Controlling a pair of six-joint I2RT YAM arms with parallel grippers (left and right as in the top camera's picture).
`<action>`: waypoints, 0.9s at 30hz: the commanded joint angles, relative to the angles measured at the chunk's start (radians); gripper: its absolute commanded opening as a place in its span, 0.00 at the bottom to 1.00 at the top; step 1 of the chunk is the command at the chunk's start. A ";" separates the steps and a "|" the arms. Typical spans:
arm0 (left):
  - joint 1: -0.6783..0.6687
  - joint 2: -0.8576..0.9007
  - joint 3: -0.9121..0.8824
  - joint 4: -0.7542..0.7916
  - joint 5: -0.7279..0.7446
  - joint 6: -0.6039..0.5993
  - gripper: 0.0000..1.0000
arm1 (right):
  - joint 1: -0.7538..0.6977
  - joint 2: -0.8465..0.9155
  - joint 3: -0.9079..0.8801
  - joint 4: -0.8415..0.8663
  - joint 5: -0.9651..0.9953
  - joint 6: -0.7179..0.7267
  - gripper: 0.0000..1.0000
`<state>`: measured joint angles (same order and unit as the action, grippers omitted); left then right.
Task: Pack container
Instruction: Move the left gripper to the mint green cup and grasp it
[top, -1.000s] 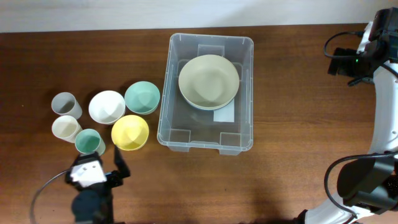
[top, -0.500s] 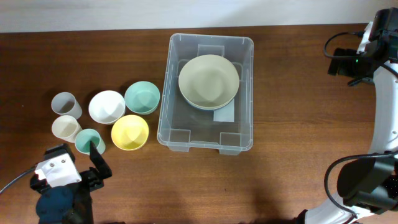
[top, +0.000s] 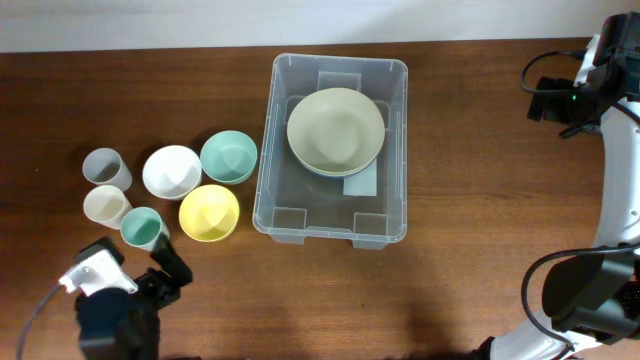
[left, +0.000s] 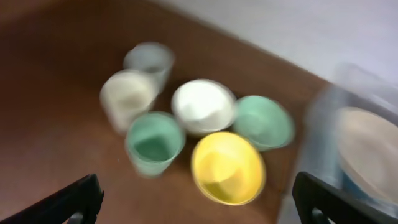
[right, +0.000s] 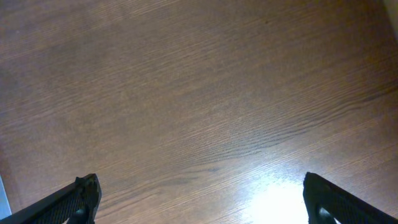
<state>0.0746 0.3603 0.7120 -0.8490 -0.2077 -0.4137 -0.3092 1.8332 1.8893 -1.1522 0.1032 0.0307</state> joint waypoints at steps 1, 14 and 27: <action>-0.002 0.023 -0.100 0.020 -0.213 -0.320 0.99 | -0.005 -0.013 0.014 0.000 -0.006 0.011 0.99; 0.284 0.622 -0.052 0.221 0.033 -0.314 1.00 | -0.005 -0.013 0.014 0.000 -0.006 0.011 0.99; 0.389 0.793 -0.005 0.300 0.142 -0.262 0.71 | -0.005 -0.013 0.014 0.000 -0.006 0.011 0.99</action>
<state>0.4591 1.1137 0.6868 -0.5701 -0.0986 -0.6884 -0.3092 1.8332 1.8893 -1.1522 0.1032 0.0311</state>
